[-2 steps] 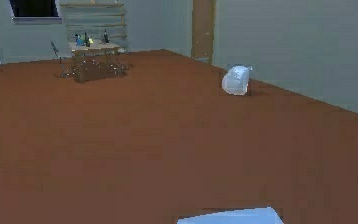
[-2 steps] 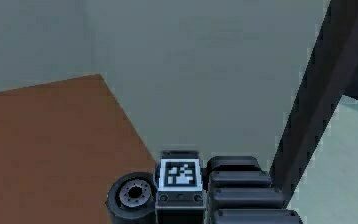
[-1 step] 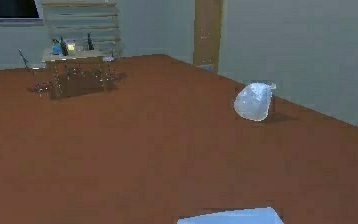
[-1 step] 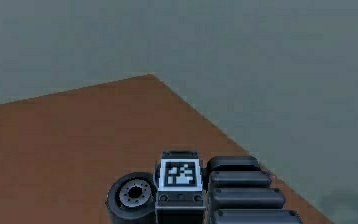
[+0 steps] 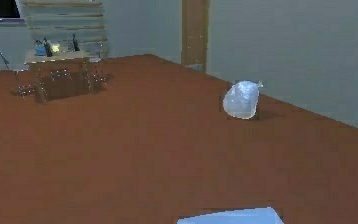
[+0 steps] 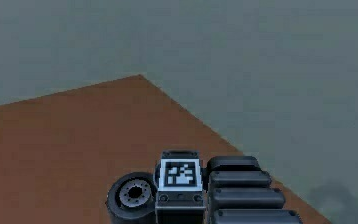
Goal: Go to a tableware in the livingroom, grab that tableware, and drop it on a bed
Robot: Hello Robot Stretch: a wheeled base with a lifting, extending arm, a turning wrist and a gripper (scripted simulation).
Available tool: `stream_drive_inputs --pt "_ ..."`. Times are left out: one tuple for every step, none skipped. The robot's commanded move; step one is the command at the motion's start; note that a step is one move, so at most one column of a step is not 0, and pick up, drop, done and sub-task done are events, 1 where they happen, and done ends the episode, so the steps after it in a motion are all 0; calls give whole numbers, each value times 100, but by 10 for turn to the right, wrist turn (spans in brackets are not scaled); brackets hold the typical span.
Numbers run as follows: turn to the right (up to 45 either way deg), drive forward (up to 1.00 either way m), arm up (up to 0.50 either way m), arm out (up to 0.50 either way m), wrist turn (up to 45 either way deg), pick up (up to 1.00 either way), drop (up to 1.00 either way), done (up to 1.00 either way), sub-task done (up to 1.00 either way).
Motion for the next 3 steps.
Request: stream_drive_inputs --pt "0 100 0 0 0 0 0 0 0" --pt "0 100 0 0 0 0 0 0 0" --pt "0 75 0 0 0 0 0 0 0"
